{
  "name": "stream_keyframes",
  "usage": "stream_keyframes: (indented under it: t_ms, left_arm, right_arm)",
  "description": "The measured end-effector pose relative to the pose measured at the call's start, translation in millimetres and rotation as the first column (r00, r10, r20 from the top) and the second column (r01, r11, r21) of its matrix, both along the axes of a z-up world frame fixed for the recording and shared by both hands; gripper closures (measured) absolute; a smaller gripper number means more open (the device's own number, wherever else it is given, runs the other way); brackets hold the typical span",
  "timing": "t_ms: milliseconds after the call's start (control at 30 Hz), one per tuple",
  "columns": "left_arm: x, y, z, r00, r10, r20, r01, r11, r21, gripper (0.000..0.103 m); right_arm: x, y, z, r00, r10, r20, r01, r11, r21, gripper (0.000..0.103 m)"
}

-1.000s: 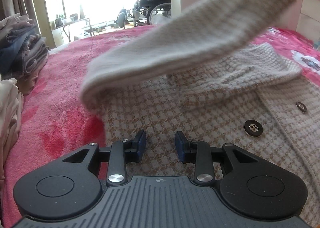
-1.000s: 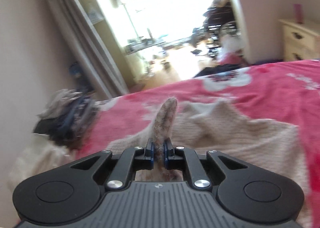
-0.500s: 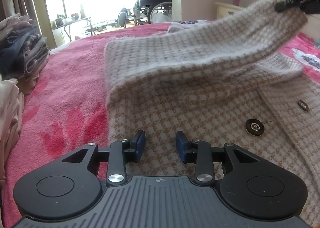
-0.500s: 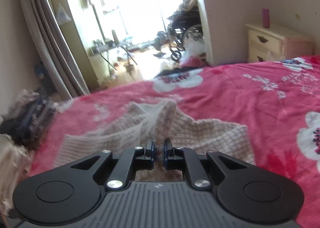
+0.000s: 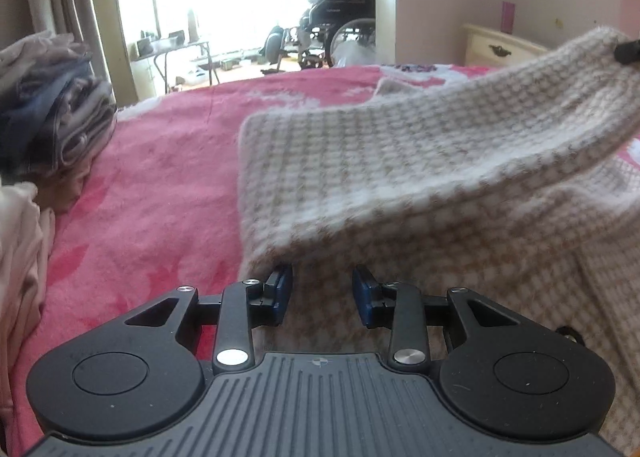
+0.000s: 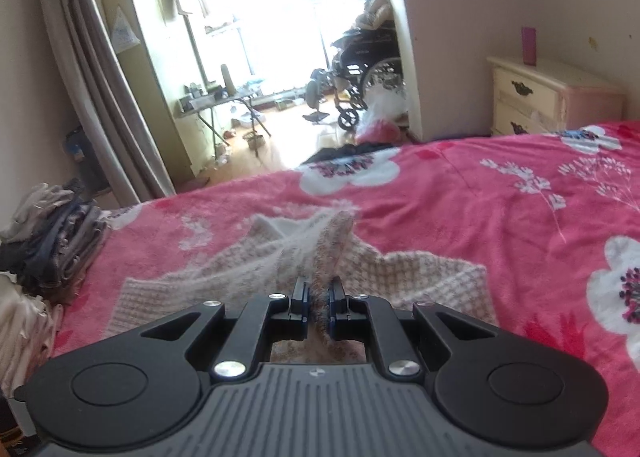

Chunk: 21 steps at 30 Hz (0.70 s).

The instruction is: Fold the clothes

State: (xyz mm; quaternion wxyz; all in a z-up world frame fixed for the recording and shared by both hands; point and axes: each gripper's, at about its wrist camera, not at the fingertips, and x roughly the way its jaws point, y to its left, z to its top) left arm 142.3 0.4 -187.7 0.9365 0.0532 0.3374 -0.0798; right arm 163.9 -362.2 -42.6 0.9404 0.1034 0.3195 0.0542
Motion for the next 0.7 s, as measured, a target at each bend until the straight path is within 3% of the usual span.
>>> stream_keyframes:
  t_ms: [267, 367, 433, 500, 600, 700]
  left_arm:
    - [-10, 2, 1, 0.999, -0.021, -0.031, 0.021, 1.0, -0.011, 0.069]
    - [-18, 6, 7, 0.997, -0.035, -0.076, 0.031, 0.999, -0.044, 0.069]
    - [-25, 12, 16, 0.993, -0.062, -0.103, 0.053, 0.995, -0.082, 0.069]
    - [-32, 19, 29, 0.991, -0.089, -0.097, 0.077, 0.99, -0.117, 0.069]
    - [-34, 27, 50, 0.995, -0.097, -0.022, 0.092, 0.984, -0.152, 0.068]
    - [-15, 21, 56, 0.996, -0.076, 0.056, 0.082, 0.988, -0.129, 0.068]
  right_arm:
    - [22, -18, -77, 0.985, -0.035, -0.168, 0.024, 0.997, -0.069, 0.092]
    - [30, -25, -107, 0.971, -0.052, -0.233, 0.032, 0.995, -0.09, 0.082]
    - [23, -35, -107, 0.972, -0.082, -0.22, 0.07, 0.996, -0.059, 0.07]
    - [14, -45, -96, 0.973, -0.127, -0.192, 0.116, 0.991, -0.066, 0.068]
    - [4, -55, -73, 0.978, -0.163, -0.13, 0.157, 0.986, -0.057, 0.066]
    - [0, -39, -56, 0.994, -0.092, -0.06, 0.089, 0.995, -0.05, 0.067]
